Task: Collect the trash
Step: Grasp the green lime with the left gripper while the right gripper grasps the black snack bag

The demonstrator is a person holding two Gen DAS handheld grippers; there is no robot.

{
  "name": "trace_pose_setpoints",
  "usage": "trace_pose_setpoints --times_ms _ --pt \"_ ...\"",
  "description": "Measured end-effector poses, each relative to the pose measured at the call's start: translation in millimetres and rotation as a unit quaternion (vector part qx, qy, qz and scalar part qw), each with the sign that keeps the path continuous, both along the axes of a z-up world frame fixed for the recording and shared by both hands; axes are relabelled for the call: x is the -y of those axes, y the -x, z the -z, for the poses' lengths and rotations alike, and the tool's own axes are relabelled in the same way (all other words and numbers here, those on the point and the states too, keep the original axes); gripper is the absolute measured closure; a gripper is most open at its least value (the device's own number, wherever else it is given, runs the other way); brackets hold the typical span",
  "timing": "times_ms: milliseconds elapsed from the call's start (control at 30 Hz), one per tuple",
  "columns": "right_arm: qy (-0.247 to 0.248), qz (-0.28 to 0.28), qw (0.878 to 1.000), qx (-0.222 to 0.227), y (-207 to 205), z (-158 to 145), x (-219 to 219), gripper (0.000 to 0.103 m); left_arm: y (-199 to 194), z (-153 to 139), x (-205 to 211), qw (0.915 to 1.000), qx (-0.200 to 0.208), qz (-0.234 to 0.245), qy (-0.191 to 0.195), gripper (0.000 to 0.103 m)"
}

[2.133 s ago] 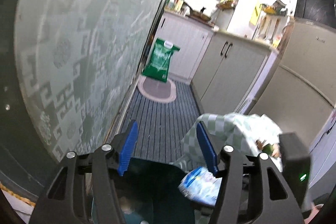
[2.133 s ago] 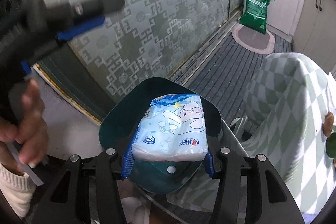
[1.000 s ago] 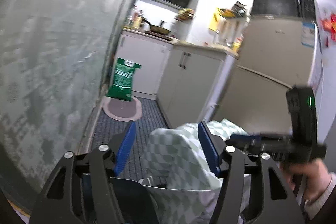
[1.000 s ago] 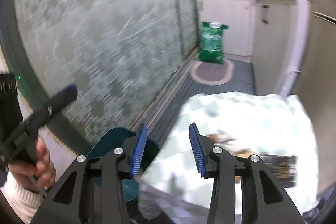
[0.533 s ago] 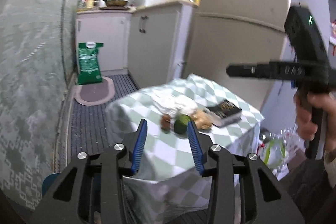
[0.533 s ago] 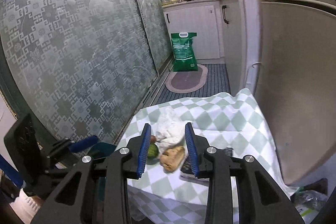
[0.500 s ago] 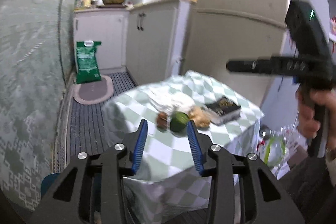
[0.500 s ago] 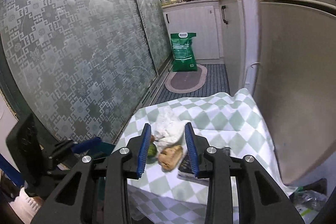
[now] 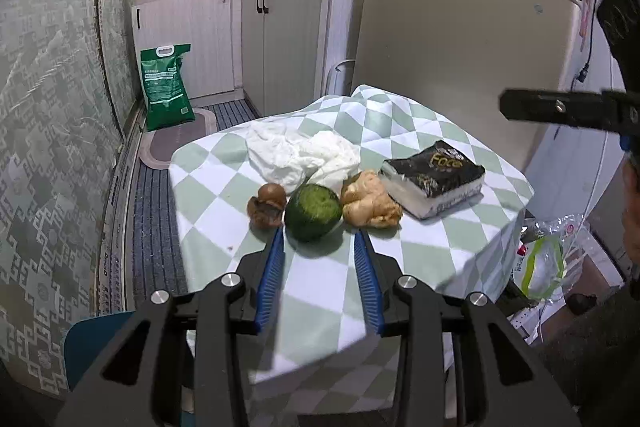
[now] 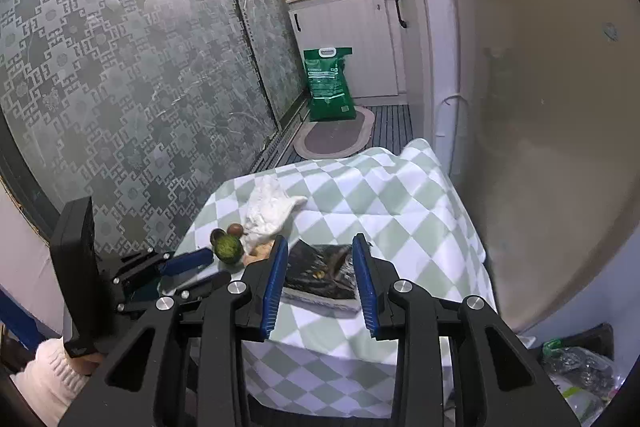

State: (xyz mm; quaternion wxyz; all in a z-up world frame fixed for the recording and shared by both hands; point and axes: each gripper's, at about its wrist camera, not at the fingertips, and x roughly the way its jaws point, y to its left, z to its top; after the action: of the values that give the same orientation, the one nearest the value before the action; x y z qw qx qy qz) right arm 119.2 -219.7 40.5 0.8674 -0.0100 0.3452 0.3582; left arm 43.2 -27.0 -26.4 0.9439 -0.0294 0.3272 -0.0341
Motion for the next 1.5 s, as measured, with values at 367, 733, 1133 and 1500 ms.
trace_pose_setpoints --times_ms 367,733,1133,1500 --pt "0.005 0.002 1.000 -0.010 -4.6 8.5 18.4 0.069 -17.0 -0.4 -5.5 0.9995 0.002 -0.023 0.022 0.064" --pt "0.012 -0.008 1.000 -0.027 -3.9 22.3 13.1 0.031 -21.0 -3.4 -11.8 0.9976 0.008 -0.023 0.065 0.069" --pt "0.058 -0.028 0.998 -0.017 3.4 46.8 -32.8 0.018 3.0 -31.0 -29.7 0.9914 0.065 -0.030 0.109 0.070" --pt "0.075 0.008 0.997 -0.011 -6.7 63.5 -47.3 0.017 33.4 -54.6 -63.3 0.9824 0.114 -0.062 0.135 0.069"
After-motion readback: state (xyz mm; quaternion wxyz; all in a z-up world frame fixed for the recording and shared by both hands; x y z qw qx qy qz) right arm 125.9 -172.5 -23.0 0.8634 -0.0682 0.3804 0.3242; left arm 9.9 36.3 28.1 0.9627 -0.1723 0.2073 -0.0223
